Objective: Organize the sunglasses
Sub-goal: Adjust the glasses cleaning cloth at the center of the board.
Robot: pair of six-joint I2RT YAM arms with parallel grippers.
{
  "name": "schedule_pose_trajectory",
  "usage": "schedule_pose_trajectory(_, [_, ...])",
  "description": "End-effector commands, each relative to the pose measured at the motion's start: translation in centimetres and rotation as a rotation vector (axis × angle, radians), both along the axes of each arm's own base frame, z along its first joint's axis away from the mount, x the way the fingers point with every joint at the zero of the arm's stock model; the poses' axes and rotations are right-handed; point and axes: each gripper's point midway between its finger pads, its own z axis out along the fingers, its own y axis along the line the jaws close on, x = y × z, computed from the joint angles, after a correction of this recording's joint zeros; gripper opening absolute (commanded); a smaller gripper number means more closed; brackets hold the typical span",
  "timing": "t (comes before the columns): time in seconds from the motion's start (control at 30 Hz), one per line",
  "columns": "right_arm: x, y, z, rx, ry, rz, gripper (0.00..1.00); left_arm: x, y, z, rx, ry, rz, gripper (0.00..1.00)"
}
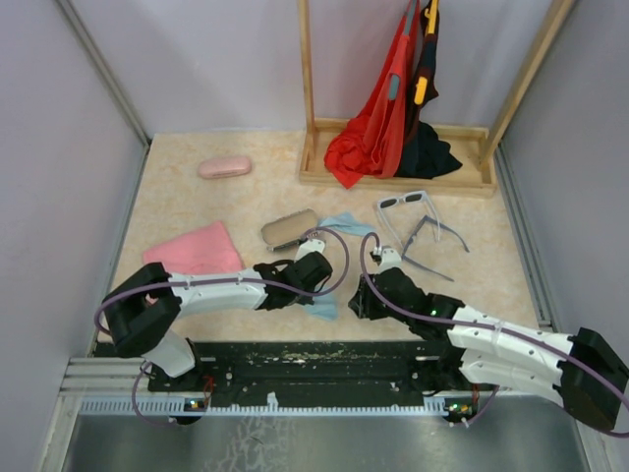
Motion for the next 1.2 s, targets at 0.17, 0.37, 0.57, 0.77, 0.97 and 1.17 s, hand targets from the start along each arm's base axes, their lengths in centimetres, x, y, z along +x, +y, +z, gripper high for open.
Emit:
schedule_pose_trajectory(0.17, [1.6, 0.0, 5.9, 0.22, -0.216, -0.053, 0.36, 2.2, -1.9, 7.7, -0.132, -0.246, -0.173, 0.01])
schedule_pose_trajectory(0.37, [1.7, -0.5, 10.4, 0.361, -0.399, -0.031, 0.39, 1.9, -3.4, 13.3, -0.264, -0.429, -0.351, 0.01])
schedule_pose_trajectory(0.57, [0.2, 0.1, 15.4, 0.53, -0.635, 0.102, 0.4, -0.2, -3.9, 17.4, -0.364, -0.566, -0.545, 0.01])
schedule_pose_trajectory(0.77, [-0.8, -0.6, 18.2, 0.566, -0.838, 0.169, 0.4, -2.9, -2.6, 20.7, -0.485, -0.769, -0.688, 0.01])
schedule_pose_trajectory(0.97, [-2.9, 0.1, 20.8, 0.589, -0.95, 0.314, 0.43, -5.9, -1.7, 23.8, -0.584, -0.901, -0.815, 0.01])
schedule_pose_trajectory(1.17, [-5.8, 1.2, 23.4, 0.584, -1.014, 0.518, 0.5, -8.1, -1.5, 25.7, -0.659, -0.951, -0.912, 0.01])
